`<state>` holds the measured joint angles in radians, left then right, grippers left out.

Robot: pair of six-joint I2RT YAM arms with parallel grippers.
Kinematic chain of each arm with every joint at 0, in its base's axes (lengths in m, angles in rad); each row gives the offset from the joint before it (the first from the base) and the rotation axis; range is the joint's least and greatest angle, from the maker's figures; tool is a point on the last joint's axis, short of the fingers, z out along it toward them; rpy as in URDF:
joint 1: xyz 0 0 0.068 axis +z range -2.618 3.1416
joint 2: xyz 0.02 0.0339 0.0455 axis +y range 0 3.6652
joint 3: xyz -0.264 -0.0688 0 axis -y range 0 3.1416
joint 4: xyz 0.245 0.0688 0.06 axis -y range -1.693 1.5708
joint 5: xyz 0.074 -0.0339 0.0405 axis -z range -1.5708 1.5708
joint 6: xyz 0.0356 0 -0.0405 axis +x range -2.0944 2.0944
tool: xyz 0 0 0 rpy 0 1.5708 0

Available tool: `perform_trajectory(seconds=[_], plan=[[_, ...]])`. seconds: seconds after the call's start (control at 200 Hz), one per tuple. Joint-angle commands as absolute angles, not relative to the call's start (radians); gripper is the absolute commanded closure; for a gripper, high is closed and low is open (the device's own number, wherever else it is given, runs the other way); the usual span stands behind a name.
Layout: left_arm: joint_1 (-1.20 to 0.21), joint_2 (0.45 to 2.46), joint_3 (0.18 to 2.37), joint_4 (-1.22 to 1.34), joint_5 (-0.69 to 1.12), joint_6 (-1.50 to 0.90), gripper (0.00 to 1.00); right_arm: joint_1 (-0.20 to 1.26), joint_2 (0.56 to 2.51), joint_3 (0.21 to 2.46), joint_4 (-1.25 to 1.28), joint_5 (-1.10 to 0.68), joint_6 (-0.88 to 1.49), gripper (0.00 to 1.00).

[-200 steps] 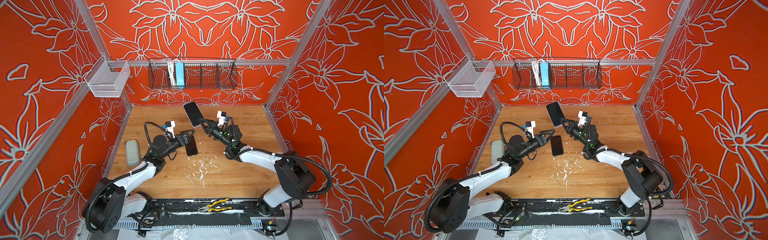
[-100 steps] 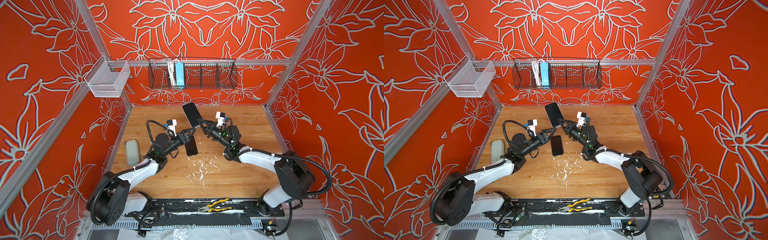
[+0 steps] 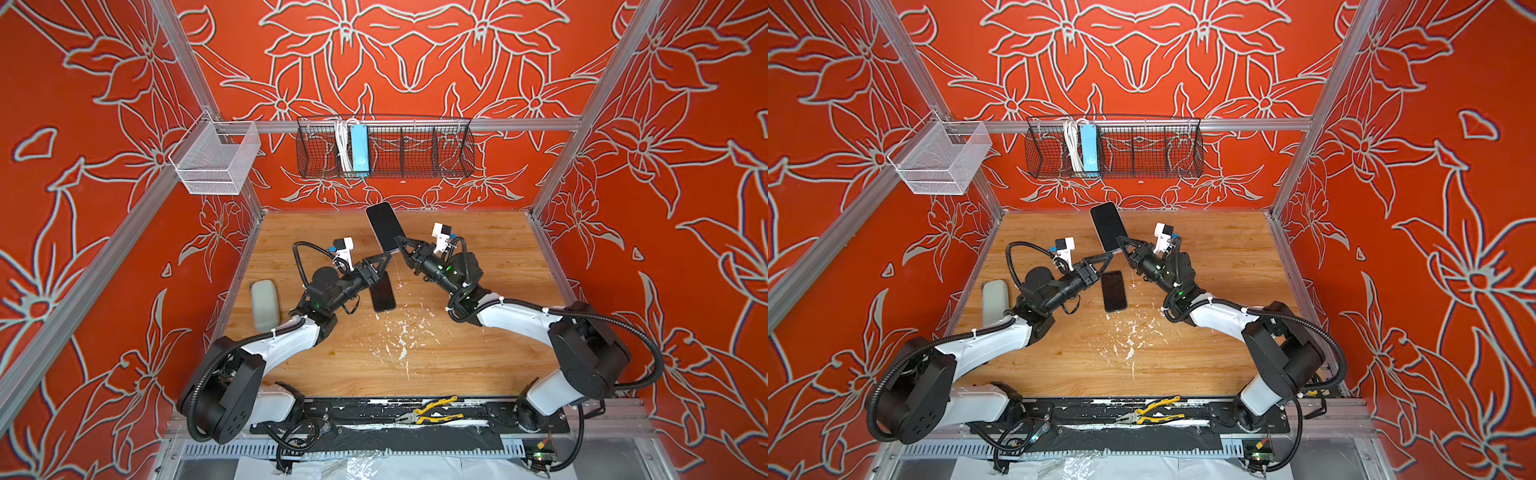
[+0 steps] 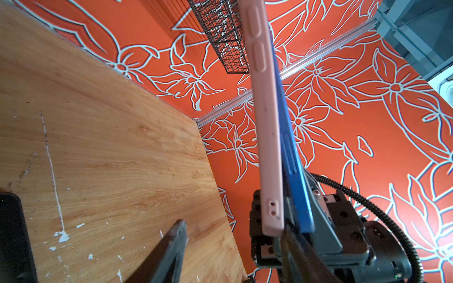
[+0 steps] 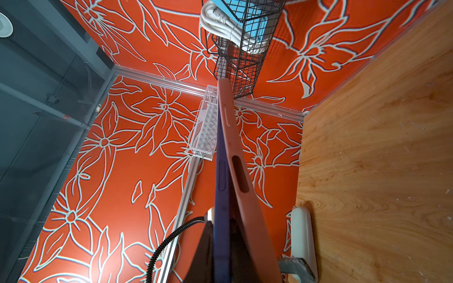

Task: Take the phone out of the phone case
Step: Remove the phone case from the phone.

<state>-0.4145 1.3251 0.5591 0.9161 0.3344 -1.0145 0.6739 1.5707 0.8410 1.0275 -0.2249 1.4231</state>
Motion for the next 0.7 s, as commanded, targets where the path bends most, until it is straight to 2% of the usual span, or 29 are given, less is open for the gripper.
perform_trajectory(seconds=[0.0, 0.24, 0.325, 0.435, 0.595, 0.696], plan=[[-0.417, 1.339, 0.577, 0.986, 0.297, -1.038, 0.41, 0.689, 1.559, 0.833, 1.135, -0.226, 1.453, 1.00], [-0.417, 1.362, 0.577, 1.010, 0.266, -1.066, 0.44, 0.699, 1.557, 0.824, 1.143, -0.221, 1.460, 1.00], [-0.417, 1.372, 0.582, 1.027, 0.270, -1.080, 0.49, 0.703, 1.559, 0.821, 1.144, -0.220, 1.463, 1.00], [-0.416, 1.384, 0.590, 1.040, 0.277, -1.090, 0.60, 0.706, 1.563, 0.818, 1.154, -0.218, 1.468, 1.00], [-0.417, 1.395, 0.595, 1.048, 0.287, -1.099, 0.86, 0.707, 1.570, 0.819, 1.160, -0.218, 1.470, 1.00], [-0.417, 1.397, 0.595, 1.047, 0.288, -1.099, 0.98, 0.709, 1.567, 0.820, 1.157, -0.216, 1.467, 1.00]])
